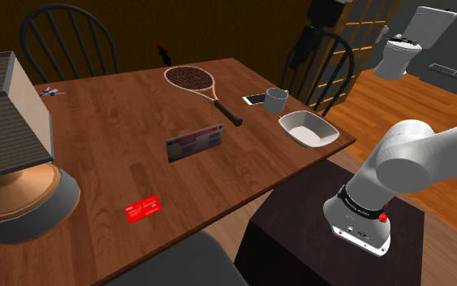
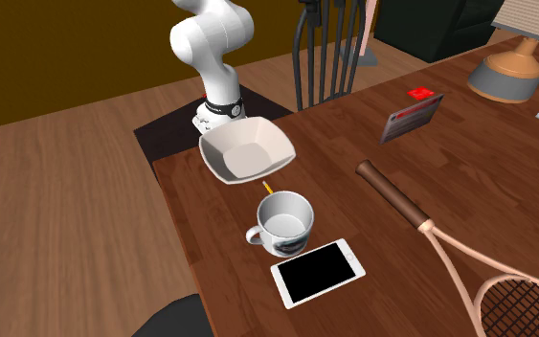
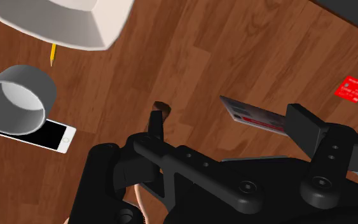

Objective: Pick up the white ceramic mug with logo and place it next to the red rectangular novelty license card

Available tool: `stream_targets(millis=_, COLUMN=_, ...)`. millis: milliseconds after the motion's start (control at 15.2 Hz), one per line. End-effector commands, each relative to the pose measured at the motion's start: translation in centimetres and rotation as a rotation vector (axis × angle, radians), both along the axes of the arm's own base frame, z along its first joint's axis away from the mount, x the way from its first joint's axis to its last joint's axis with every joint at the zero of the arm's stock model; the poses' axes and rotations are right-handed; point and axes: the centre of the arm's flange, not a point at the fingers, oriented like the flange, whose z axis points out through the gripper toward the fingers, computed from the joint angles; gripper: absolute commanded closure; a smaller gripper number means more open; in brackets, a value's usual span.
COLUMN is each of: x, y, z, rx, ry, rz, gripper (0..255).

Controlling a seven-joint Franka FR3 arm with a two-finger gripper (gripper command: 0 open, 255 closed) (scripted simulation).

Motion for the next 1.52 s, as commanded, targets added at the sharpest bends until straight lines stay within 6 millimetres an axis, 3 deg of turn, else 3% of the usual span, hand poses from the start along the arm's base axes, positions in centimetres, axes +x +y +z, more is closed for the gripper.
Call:
stream_targets(millis=0, x=0.0, y=0.0, z=0.0, rx=0.000, ry=0.000, rz=0.000, gripper=0)
stream_targets(millis=1452, x=13.7, y=-15.7, z=-19.2, rx=-0.157, ry=0.130, rz=-0.022, gripper=0)
